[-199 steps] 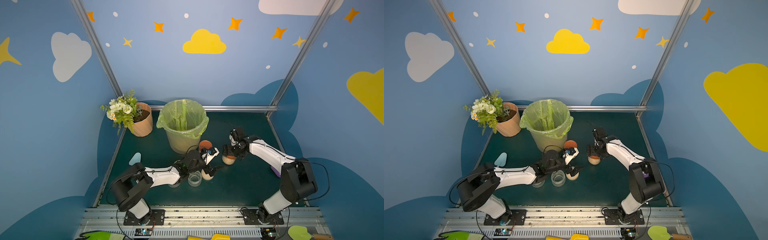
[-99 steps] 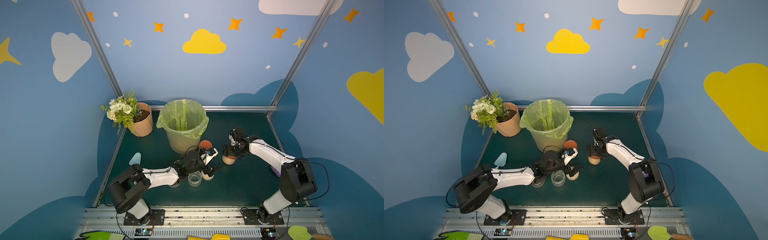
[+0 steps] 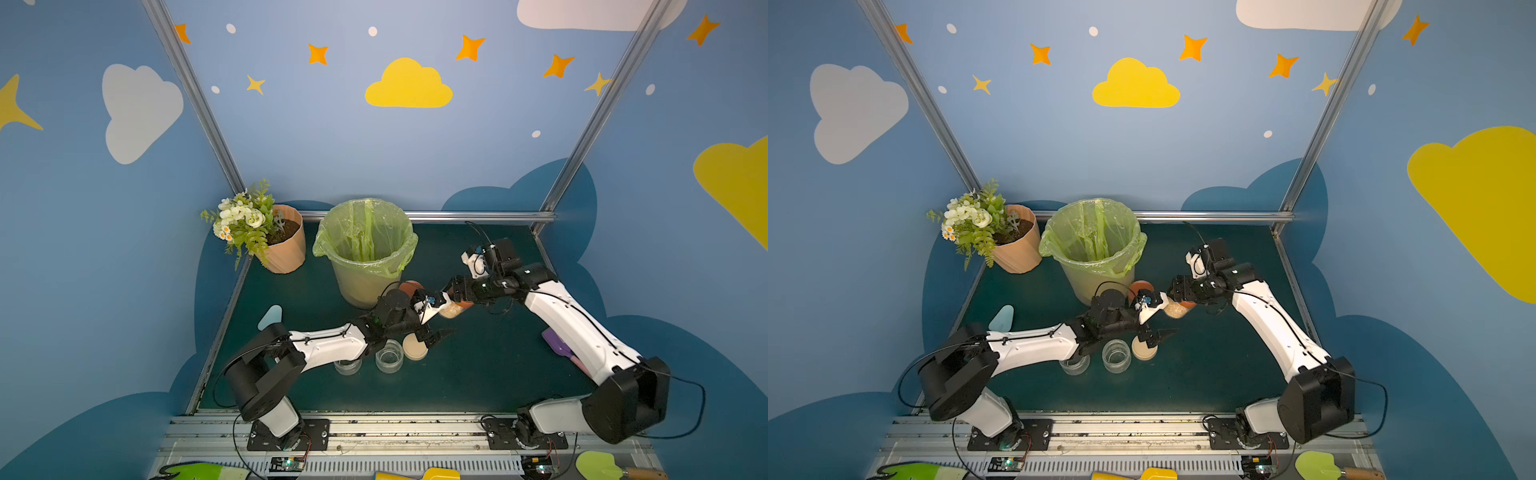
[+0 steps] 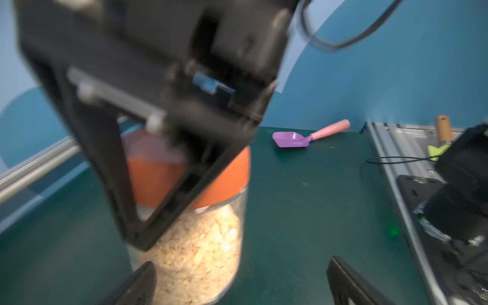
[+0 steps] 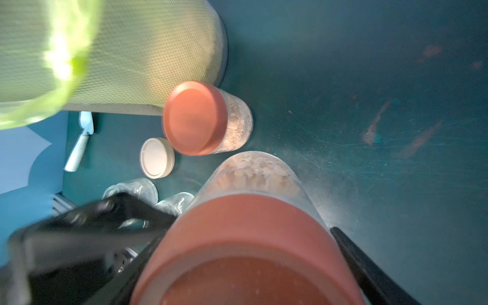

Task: Empty expired oatmeal from jars
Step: Pick up the jar from the center of the board.

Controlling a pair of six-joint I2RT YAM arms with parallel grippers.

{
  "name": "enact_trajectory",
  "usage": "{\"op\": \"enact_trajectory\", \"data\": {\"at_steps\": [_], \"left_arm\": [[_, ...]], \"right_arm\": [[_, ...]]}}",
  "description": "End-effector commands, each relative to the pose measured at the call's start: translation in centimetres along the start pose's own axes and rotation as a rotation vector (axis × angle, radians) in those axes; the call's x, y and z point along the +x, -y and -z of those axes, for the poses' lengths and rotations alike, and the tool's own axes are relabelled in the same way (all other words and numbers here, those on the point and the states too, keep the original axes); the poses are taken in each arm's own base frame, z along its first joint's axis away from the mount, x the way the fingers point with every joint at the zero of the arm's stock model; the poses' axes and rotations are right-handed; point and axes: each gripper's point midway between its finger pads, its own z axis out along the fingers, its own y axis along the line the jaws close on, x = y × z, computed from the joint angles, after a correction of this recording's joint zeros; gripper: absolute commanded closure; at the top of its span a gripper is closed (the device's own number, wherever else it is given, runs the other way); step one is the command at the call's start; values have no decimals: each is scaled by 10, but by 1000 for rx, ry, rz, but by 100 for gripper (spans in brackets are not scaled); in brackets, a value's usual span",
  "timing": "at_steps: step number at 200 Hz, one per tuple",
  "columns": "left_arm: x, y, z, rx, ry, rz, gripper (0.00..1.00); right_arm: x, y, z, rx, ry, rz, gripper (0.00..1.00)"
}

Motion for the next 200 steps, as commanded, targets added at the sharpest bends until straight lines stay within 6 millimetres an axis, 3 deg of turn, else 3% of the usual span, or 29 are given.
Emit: {"op": "enact_trajectory", "data": {"at_steps": [1, 47, 117, 166, 200], "left_arm": [[-1, 4, -12, 46, -2, -12, 0], [-13, -3, -25, 31, 55, -5, 0], [-27, -2, -25, 42, 99, -24, 0], [-18, 0, -27, 51, 75, -26, 0], [-24, 1, -26, 55, 102, -10, 0]], "right_arm": [[2, -30, 31, -139, 26, 10, 68], [10, -38, 49, -185, 52, 7, 68], [14, -40, 46, -218, 41, -6, 69], [11, -41, 49, -221, 49, -4, 69], [13, -42, 47, -227, 46, -5, 69]]}}
